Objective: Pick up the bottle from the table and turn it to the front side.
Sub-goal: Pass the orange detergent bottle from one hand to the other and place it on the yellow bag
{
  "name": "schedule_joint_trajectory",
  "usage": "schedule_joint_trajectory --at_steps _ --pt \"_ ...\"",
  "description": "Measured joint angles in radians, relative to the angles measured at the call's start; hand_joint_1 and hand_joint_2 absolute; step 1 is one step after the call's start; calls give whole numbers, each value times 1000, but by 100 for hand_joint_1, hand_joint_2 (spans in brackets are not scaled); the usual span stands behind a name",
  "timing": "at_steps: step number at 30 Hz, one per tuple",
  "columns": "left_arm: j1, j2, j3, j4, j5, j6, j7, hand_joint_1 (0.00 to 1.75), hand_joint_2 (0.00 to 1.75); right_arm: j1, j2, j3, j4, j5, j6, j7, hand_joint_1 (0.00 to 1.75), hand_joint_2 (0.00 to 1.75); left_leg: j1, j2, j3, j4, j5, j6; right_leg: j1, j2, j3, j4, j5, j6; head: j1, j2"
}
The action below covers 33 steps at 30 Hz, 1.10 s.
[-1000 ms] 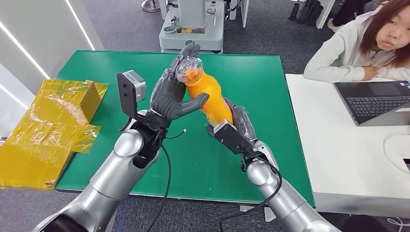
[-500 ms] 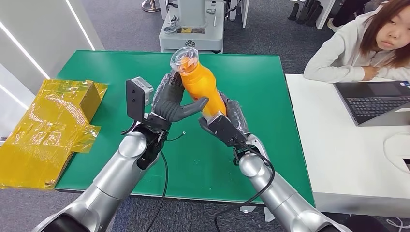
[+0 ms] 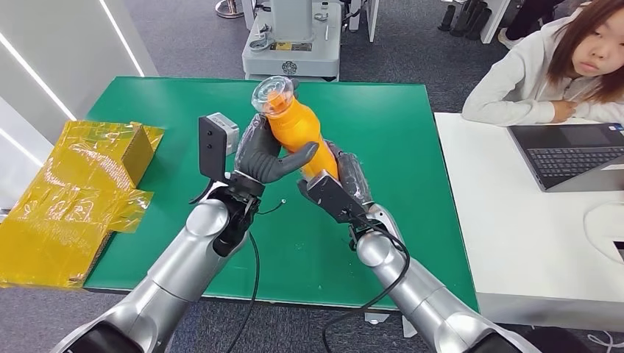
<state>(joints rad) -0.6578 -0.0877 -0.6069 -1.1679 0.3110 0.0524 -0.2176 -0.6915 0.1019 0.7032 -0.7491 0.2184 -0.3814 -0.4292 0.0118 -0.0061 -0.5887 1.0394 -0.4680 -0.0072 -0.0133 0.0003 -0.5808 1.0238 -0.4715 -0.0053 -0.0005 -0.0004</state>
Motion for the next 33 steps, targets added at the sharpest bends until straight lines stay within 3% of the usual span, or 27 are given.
schedule_joint_trajectory --at_steps 4,7,10,14,15,23,33 --pt "-4 -4 0 15 39 6 4 175 175 -2 0 9 13 -11 -10 0 164 175 0 0 0 0 0 0 0 0 0 0 0 0 0 0" --pt "-5 -4 0 24 62 10 0 175 175 -2 0 11 19 -20 -15 0 151 175 0 0 0 0 0 0 0 0 0 0 0 0 0 0" --pt "-7 -2 0 27 81 12 -1 175 175 -2 -1 15 20 -29 -17 0 104 175 0 0 0 0 0 0 0 0 0 0 0 0 0 0" --pt "-12 5 -1 27 105 14 -1 175 175 0 -3 20 12 -68 -12 2 10 175 0 0 0 0 0 0 0 0 0 0 0 0 0 0" --pt "-13 7 -1 27 110 14 -1 175 175 2 -5 21 7 -83 -8 3 0 175 0 0 0 0 0 0 0 0 0 0 0 0 0 0" --pt "-11 37 -2 18 119 3 -25 175 175 60 -51 -8 -102 -191 23 20 0 175 0 0 0 0 0 0 0 0 0 0 0 0 0 0" --pt "-6 154 17 9 -333 30 -133 175 175 231 -176 -152 -427 -223 8 5 0 175 0 0 0 0 0 0 0 0 0 0 0 0 0 0"
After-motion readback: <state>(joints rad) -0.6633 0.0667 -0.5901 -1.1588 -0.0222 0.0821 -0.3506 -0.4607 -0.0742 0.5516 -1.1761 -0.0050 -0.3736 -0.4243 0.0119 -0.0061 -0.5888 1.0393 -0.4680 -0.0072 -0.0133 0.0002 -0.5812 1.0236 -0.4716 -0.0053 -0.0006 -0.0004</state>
